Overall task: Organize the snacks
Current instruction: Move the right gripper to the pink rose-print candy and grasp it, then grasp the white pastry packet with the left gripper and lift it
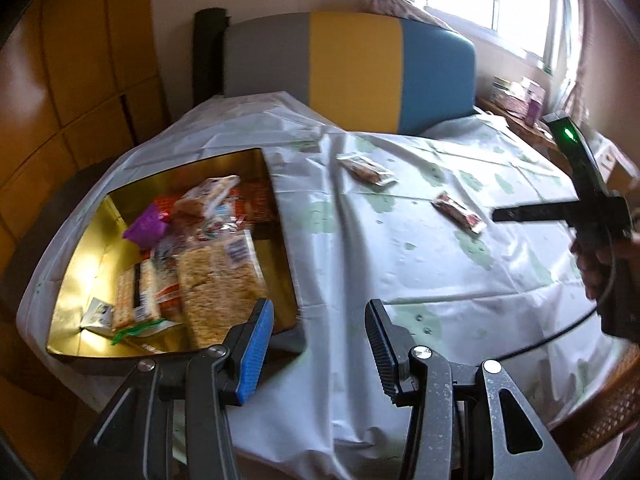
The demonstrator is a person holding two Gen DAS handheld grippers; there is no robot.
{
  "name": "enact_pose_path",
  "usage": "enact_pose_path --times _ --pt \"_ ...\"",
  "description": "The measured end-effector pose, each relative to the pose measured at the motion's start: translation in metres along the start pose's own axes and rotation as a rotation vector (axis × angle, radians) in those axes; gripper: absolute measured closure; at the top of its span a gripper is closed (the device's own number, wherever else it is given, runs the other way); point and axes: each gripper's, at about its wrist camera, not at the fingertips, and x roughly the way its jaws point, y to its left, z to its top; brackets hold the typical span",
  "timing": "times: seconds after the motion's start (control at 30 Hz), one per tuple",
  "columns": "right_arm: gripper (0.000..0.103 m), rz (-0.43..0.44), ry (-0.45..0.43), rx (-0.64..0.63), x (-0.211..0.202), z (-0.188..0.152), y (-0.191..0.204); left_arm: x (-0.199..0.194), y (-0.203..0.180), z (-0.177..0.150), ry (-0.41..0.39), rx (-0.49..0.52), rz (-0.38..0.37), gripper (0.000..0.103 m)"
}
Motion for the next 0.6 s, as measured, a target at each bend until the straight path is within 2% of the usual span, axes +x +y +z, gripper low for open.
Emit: enact_pose_path --times 0.2,0.43,0.47,0.5,0.53,0.6 --pt "0.068 -0.009 0.018 -0.088 0.015 0.020 0.024 0.003 -0.010 -0.002 0.017 0.020 -0.034 0.055" --pt "0.068 -0.025 0.108 -0.134 0.059 0.038 0.042 0.006 -0.006 0.000 0.023 0.010 -0.044 0.055" --pt "0.073 -0.026 0.121 -0.142 0.062 0.038 0.043 0.006 -0.005 0.001 0.022 0.010 -0.046 0.055" --pt "0.082 -0.065 0.118 -0.165 0.063 0.037 0.045 0.006 -0.006 0.002 0.020 0.012 -0.046 0.055" --pt "0.082 -0.081 0.120 -0.170 0.062 0.037 0.044 0.007 -0.006 0.004 0.017 0.014 -0.048 0.055" --pt "0.082 -0.058 0.130 -0.165 0.056 0.035 0.041 0.008 -0.007 0.007 0.016 0.015 -0.054 0.055"
